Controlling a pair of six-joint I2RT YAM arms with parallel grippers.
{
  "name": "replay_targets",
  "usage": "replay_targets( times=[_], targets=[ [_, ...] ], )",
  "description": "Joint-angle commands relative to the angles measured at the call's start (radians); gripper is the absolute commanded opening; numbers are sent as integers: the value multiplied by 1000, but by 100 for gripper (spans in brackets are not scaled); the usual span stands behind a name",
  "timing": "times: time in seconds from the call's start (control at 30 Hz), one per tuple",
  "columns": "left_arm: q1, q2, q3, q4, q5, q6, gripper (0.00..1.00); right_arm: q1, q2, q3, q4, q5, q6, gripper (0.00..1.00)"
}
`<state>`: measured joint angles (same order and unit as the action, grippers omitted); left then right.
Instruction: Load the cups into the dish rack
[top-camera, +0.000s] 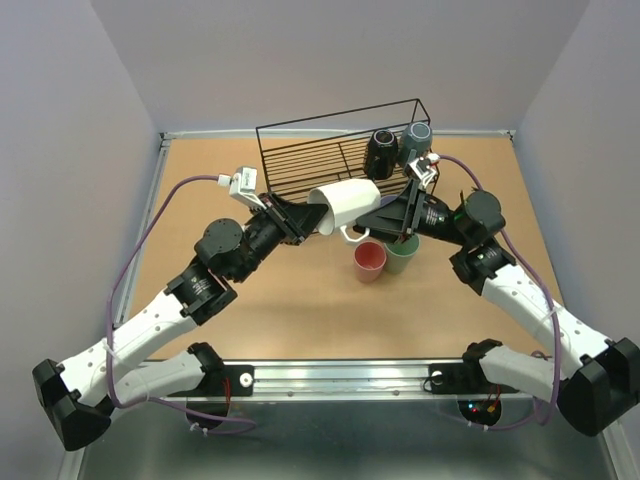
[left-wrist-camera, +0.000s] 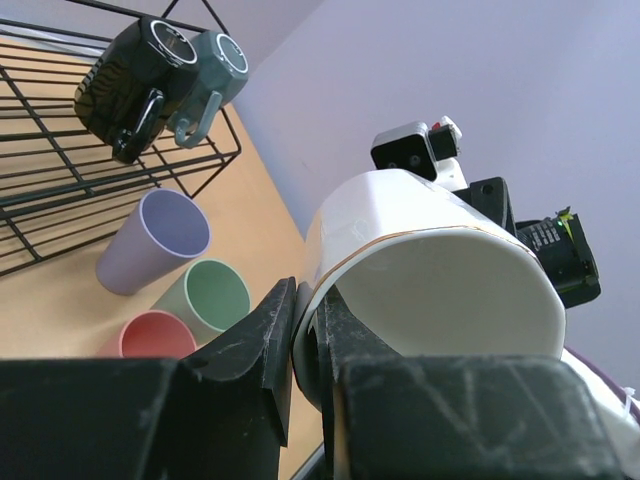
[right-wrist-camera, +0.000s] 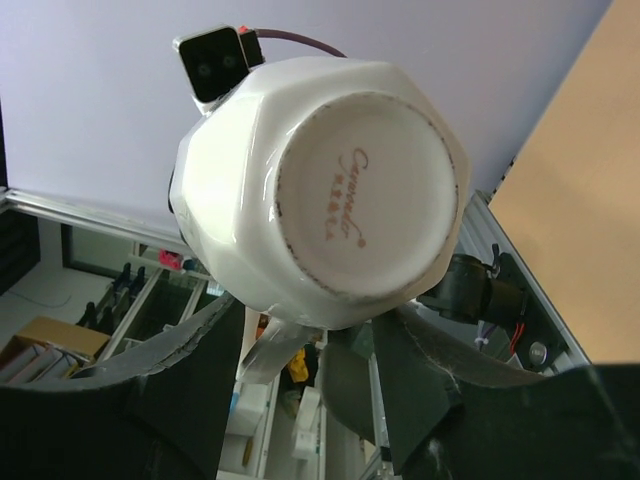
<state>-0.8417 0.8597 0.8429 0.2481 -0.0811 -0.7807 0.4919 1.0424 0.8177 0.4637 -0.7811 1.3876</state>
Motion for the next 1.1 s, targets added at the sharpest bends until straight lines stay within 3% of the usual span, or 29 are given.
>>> replay_targets(
  times=[0.0, 0.23, 0.43, 0.7, 1.07],
  targets=[
    [-8, 9, 30, 128, 37, 15, 0, 19, 19, 78, 124, 23, 33, 57],
    [-8, 30, 22, 140, 24, 32, 0, 25, 54, 110, 141, 26, 60, 53],
    [-10, 67, 47, 140, 35, 50, 0, 33, 82, 109, 188, 42, 83, 43],
    [-11, 81, 42, 140, 43, 57, 0, 36, 114, 118, 211, 31, 96, 0],
    [-14, 87, 55, 89, 40, 75, 0, 39, 117, 118, 216, 42, 87, 0]
  ],
)
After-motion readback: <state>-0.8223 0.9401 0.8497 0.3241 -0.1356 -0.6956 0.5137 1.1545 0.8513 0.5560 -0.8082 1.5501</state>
